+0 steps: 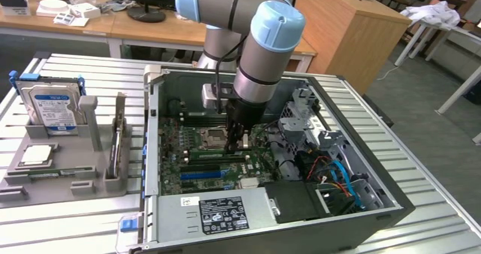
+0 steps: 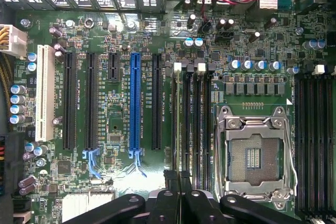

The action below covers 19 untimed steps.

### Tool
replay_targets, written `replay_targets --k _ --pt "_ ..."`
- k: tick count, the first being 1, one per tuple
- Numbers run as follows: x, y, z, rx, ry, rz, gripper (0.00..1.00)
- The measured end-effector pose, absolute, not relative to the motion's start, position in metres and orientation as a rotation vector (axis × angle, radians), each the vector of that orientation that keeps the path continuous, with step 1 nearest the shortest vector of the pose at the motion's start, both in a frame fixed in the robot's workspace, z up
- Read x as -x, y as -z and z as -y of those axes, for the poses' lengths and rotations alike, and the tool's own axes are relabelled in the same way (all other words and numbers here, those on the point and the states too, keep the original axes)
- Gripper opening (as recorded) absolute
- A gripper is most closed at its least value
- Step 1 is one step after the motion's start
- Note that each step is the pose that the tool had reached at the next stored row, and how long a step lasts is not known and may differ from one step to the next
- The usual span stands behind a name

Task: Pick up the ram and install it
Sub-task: 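Insert the ram into the slot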

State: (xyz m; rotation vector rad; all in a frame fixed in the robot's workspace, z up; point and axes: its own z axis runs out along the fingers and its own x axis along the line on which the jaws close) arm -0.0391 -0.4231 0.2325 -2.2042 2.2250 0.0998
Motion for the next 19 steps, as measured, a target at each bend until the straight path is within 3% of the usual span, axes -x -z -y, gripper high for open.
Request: replay_targets --k 19 --pt "0.0391 -0.2315 0.4226 2.203 -0.100 -2.225 0.12"
